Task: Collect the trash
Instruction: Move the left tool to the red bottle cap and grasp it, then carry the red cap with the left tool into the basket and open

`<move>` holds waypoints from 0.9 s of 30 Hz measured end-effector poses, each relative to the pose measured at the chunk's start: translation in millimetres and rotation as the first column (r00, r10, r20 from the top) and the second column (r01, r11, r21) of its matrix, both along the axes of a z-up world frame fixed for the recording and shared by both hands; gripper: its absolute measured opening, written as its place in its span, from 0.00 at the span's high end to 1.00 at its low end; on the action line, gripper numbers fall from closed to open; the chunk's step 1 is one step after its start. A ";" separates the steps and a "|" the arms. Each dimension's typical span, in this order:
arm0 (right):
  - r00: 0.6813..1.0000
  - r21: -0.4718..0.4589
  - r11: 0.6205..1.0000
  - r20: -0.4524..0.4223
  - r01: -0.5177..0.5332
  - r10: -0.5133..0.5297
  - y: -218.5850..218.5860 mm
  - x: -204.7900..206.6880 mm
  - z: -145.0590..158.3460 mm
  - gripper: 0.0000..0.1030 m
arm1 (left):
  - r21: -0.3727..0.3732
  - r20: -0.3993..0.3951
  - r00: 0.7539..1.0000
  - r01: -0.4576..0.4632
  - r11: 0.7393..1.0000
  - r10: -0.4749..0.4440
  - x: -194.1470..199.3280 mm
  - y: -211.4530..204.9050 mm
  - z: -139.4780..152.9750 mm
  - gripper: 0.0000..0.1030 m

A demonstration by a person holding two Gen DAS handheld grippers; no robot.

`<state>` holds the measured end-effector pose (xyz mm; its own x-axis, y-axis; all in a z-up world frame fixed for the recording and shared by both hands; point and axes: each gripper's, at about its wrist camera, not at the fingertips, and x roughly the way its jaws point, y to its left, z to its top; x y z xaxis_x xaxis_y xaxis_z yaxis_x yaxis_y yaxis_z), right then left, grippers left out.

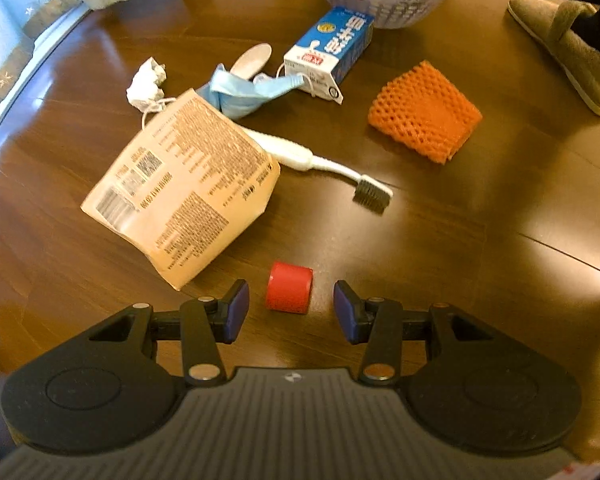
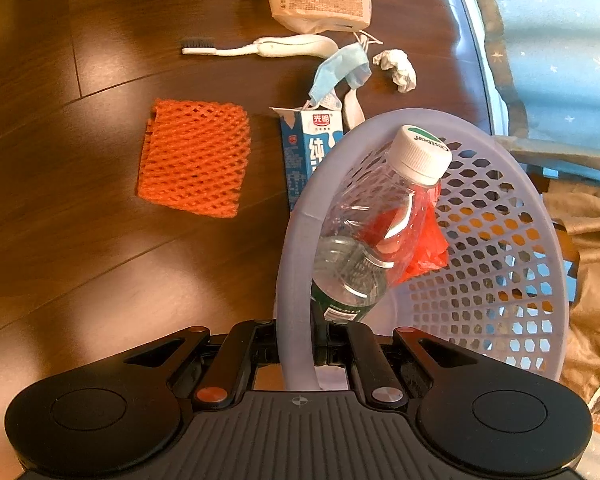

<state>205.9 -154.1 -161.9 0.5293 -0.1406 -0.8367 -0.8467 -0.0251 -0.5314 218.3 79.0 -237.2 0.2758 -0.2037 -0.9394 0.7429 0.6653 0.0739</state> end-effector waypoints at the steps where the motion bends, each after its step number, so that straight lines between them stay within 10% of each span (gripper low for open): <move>1: 1.000 -0.005 1.000 -0.004 -0.005 0.005 0.5 -0.7 -0.3 0.97 | 0.000 -0.003 1.000 -0.003 1.000 0.003 1.1 -0.2 -2.2 0.60; 27: 1.000 -0.002 1.000 -0.010 -0.012 0.012 0.8 -2.8 -1.3 0.97 | 0.051 -0.019 1.000 0.003 0.999 -0.002 9.2 -7.5 -29.4 0.79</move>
